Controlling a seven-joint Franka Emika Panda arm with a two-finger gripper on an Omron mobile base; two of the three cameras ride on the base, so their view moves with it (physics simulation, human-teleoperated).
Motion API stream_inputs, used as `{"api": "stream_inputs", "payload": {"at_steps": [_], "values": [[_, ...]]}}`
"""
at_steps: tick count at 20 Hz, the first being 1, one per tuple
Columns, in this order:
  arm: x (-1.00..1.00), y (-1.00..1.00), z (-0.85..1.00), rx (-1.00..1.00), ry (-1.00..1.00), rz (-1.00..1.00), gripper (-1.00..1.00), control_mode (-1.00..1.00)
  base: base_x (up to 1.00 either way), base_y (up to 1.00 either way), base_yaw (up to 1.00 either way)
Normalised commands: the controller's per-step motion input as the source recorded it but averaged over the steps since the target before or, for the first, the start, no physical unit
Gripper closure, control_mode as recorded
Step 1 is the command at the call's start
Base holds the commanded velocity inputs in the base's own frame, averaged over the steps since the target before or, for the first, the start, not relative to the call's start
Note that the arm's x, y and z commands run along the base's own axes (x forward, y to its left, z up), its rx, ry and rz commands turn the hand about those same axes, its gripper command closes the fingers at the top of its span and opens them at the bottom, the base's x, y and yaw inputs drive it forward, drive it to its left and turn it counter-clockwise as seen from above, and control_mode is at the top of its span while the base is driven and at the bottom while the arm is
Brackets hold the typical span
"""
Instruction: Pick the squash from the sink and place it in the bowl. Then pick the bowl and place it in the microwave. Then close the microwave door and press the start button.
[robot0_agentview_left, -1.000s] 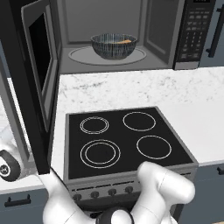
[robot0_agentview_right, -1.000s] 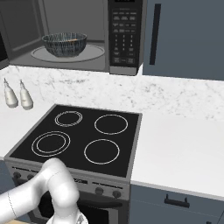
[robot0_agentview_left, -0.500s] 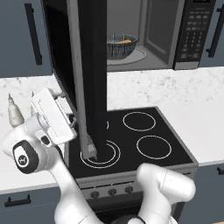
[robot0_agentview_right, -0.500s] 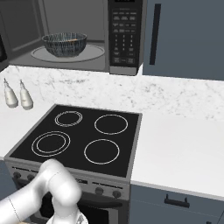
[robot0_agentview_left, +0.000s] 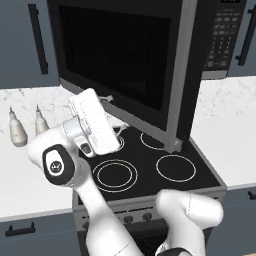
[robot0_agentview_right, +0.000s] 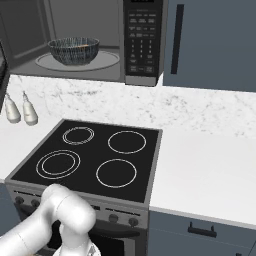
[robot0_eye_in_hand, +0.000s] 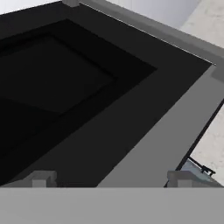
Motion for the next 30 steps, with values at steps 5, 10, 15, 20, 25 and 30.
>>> {"api": "stream_inputs", "payload": {"at_steps": [5,10,15,20,25,30], "values": [[0.00,-0.81,0.22,0.14,0.04,0.12,-1.00,-1.00,0.00,0.00,0.00],[0.15,-0.78,0.18,0.11,0.03,0.17,-1.00,-1.00,0.00,0.00,0.00],[0.45,-0.81,0.10,0.12,0.00,0.28,-1.00,-1.00,0.00,0.00,0.00],[0.74,-0.70,0.00,0.13,0.00,0.38,-1.00,-1.00,0.00,0.00,0.00],[0.97,-0.41,0.02,0.12,0.01,0.34,-1.00,-1.00,0.00,0.00,0.00],[0.99,-0.05,0.10,0.12,0.07,0.28,-1.00,-1.00,0.00,0.00,0.00]]}}
